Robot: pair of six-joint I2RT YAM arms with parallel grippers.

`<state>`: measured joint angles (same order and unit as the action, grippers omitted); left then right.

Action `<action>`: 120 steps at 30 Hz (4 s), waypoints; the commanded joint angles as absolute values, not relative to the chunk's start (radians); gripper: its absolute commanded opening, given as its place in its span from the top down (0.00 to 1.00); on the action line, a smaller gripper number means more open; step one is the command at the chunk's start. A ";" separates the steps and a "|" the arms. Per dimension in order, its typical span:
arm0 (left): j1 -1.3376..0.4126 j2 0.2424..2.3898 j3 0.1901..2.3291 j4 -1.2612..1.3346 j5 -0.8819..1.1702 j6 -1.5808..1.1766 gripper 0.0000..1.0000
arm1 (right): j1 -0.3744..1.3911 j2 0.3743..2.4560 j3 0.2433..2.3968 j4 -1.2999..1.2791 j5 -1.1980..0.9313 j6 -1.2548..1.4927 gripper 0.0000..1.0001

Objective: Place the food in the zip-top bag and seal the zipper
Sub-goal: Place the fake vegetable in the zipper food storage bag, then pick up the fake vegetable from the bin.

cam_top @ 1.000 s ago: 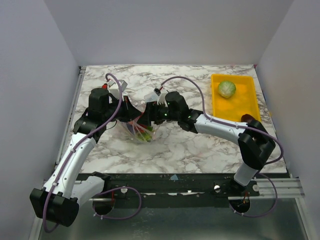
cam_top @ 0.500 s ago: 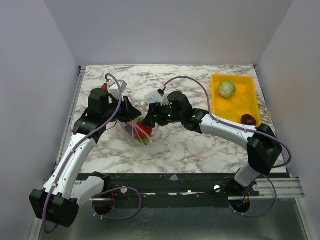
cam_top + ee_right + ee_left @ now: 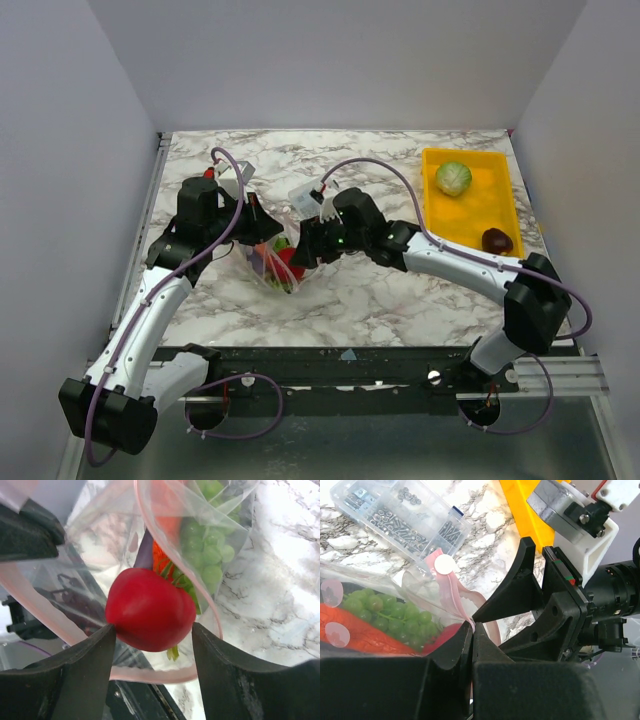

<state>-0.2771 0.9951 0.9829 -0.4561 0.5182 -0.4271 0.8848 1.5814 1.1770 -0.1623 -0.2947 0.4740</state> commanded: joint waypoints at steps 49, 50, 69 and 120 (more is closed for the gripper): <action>-0.278 0.970 0.943 -0.287 0.716 -0.497 1.00 | 0.981 1.707 0.955 0.536 -0.080 0.552 0.70; -0.278 0.968 0.936 -0.278 0.716 -0.504 1.00 | 0.979 1.722 0.962 0.631 -0.039 0.566 0.70; -0.234 0.971 0.950 -0.297 0.699 -0.507 1.00 | 0.971 1.723 1.048 0.340 0.072 0.597 0.61; -0.181 1.031 0.948 -0.334 0.674 -0.528 1.00 | 0.143 1.481 1.107 -0.136 0.117 0.615 0.01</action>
<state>-0.1890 1.0313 0.9230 -0.3466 0.6632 -0.5247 0.2787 1.4010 1.0824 -0.1478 0.2455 0.5091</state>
